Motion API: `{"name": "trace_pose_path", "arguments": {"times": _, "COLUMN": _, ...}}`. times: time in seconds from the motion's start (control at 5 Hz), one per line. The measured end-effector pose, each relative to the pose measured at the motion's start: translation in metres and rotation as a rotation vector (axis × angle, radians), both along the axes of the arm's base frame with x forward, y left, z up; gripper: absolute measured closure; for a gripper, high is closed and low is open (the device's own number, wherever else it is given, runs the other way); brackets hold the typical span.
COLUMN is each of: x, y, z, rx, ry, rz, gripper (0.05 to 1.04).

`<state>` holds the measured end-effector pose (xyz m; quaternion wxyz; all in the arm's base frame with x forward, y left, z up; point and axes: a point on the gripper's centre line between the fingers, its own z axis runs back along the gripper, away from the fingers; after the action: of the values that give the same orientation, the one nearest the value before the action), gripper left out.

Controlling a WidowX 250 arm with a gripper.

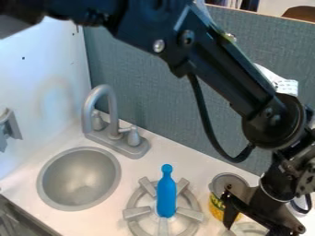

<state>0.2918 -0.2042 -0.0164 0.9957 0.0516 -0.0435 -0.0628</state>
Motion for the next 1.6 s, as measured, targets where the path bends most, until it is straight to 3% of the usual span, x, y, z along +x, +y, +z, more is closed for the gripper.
{"name": "trace_pose_path", "arguments": {"times": 0.2, "x": -0.006, "y": 0.004, "z": -0.015, "rx": 0.022, "ry": 0.035, "rz": -0.004, "gripper": 0.083}}
{"name": "trace_pose_path", "arguments": {"times": 0.6, "x": -0.003, "y": -0.01, "z": -0.022, "rx": -0.109, "ry": 0.008, "rz": -0.007, "gripper": 0.083}}
{"name": "trace_pose_path", "arguments": {"times": 0.8, "x": 0.004, "y": -0.008, "z": -0.031, "rx": -0.107, "ry": 0.027, "rz": -0.004, "gripper": 0.083}}
{"name": "trace_pose_path", "arguments": {"times": 1.0, "x": 0.012, "y": -0.014, "z": -0.046, "rx": -0.065, "ry": 0.074, "rz": -0.015, "gripper": 0.083}}
{"name": "trace_pose_path", "arguments": {"times": 1.2, "x": 0.018, "y": -0.015, "z": -0.051, "rx": -0.034, "ry": 0.077, "rz": -0.002, "gripper": 0.083}}
{"name": "trace_pose_path", "arguments": {"times": 1.6, "x": 0.013, "y": -0.019, "z": -0.062, "rx": -0.02, "ry": 0.082, "rz": 0.009, "gripper": 0.083}}
